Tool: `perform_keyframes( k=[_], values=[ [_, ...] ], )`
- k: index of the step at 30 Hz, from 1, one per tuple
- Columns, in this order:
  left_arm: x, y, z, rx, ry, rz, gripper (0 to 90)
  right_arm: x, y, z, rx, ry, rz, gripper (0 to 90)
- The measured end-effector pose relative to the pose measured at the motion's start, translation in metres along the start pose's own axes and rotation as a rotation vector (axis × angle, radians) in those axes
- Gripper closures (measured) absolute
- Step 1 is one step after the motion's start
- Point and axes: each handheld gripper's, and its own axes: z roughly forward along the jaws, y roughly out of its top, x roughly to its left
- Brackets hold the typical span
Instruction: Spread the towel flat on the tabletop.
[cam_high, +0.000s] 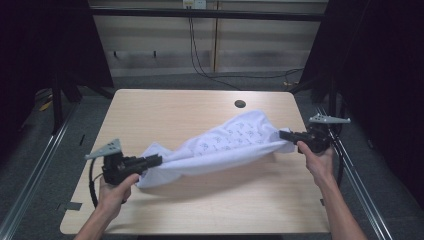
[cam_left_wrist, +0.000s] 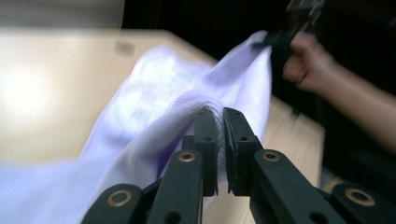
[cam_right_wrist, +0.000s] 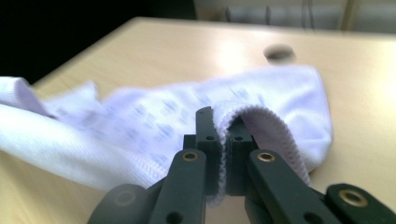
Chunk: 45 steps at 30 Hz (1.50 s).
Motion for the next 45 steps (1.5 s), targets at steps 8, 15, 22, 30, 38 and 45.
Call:
perform_keyframes(
  k=[8, 15, 22, 30, 38, 45],
  values=[
    [-0.017, -0.021, 0.021, 0.115, -0.109, 0.016, 75.0, -0.014, -0.035, -0.013, 0.024, -0.047, 0.047, 75.6],
    [0.001, -0.03, -0.008, 0.079, -0.066, -0.011, 66.4, 0.006, -0.069, -0.024, 0.109, -0.074, 0.034, 63.4],
    [0.028, -0.033, -0.014, 0.104, 0.057, -0.035, 64.9, 0.039, -0.08, -0.045, 0.093, -0.101, -0.038, 58.4],
    [0.044, -0.047, 0.013, 0.279, 0.107, -0.029, 75.4, 0.072, -0.086, -0.029, 0.128, -0.025, -0.09, 56.2],
    [0.049, -0.061, 0.011, 0.359, 0.098, -0.045, 89.3, 0.067, -0.079, -0.054, 0.047, -0.064, -0.053, 55.6],
    [0.029, -0.065, 0.015, 0.391, 0.089, -0.015, 90.0, 0.075, -0.097, -0.066, 0.048, -0.028, -0.047, 55.5]
  ],
)
